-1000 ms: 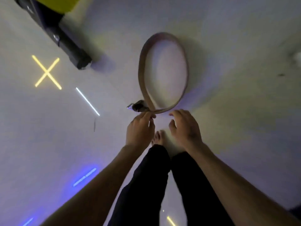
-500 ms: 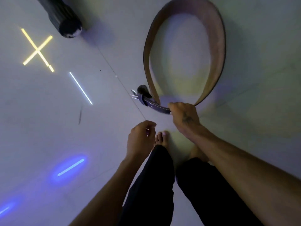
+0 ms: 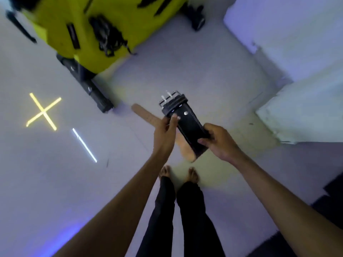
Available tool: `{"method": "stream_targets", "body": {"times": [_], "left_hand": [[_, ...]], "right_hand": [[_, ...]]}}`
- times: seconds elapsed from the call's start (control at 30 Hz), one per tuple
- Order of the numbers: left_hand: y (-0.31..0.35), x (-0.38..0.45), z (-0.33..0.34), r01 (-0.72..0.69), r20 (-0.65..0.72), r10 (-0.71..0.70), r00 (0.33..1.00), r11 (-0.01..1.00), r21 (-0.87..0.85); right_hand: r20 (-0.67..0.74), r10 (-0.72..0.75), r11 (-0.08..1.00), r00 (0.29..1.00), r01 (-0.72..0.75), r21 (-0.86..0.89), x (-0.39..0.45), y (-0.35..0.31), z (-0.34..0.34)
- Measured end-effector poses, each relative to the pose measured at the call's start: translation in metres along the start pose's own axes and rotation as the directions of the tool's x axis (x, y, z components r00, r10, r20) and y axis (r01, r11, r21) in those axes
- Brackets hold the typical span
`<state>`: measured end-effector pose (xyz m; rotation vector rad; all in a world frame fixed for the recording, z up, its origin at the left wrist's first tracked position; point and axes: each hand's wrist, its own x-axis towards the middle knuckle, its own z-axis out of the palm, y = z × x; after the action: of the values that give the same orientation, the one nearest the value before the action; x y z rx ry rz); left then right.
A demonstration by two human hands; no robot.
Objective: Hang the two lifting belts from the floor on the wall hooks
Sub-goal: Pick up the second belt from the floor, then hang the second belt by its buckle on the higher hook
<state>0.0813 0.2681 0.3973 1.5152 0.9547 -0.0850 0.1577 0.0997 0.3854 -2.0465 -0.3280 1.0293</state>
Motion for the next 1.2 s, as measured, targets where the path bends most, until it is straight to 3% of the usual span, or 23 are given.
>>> {"method": "stream_targets", "body": {"times": [0.17,0.27,0.47,0.6,0.67,0.73,0.97,1.07,1.2], "left_hand": [[0.124,-0.044,0.022,-0.122,0.105,0.142,0.984,0.976,-0.178],[0.180,-0.074,0.029,-0.229,0.215,0.249,0.944,0.967,-0.111],[0.260,-0.129,0.041,-0.497,0.342,0.448,0.826,0.865,0.066],[0.301,-0.177,0.055,-0.520,0.450,0.452,0.770,0.854,0.033],[0.325,-0.200,0.064,-0.541,0.574,0.446,0.687,0.841,-0.005],[0.351,-0.229,0.073,-0.597,0.675,0.499,0.544,0.795,-0.107],[0.430,-0.350,0.100,-0.734,0.617,0.775,0.138,0.498,-0.461],[0.455,-0.404,0.109,-0.741,0.579,0.815,0.025,0.404,-0.537],[0.486,-0.473,0.122,-0.713,0.553,0.832,-0.049,0.359,-0.603]], "right_hand": [[-0.186,-0.018,0.960,0.982,0.070,0.272,-0.088,-0.066,-0.039],[-0.295,-0.045,0.937,0.954,0.143,0.317,-0.139,-0.095,-0.052],[-0.514,-0.080,0.939,0.854,0.238,0.248,-0.226,-0.140,-0.091],[-0.647,-0.077,0.947,0.759,0.258,0.190,-0.281,-0.164,-0.107],[-0.712,-0.069,0.946,0.699,0.272,0.176,-0.311,-0.176,-0.115],[-0.760,-0.070,0.945,0.646,0.288,0.158,-0.339,-0.186,-0.123],[-0.898,-0.038,0.861,0.438,0.470,0.193,-0.449,-0.230,-0.177],[-0.939,-0.037,0.798,0.341,0.576,0.177,-0.496,-0.253,-0.204],[-0.991,-0.049,0.757,0.126,0.651,0.045,-0.566,-0.291,-0.237]]}}
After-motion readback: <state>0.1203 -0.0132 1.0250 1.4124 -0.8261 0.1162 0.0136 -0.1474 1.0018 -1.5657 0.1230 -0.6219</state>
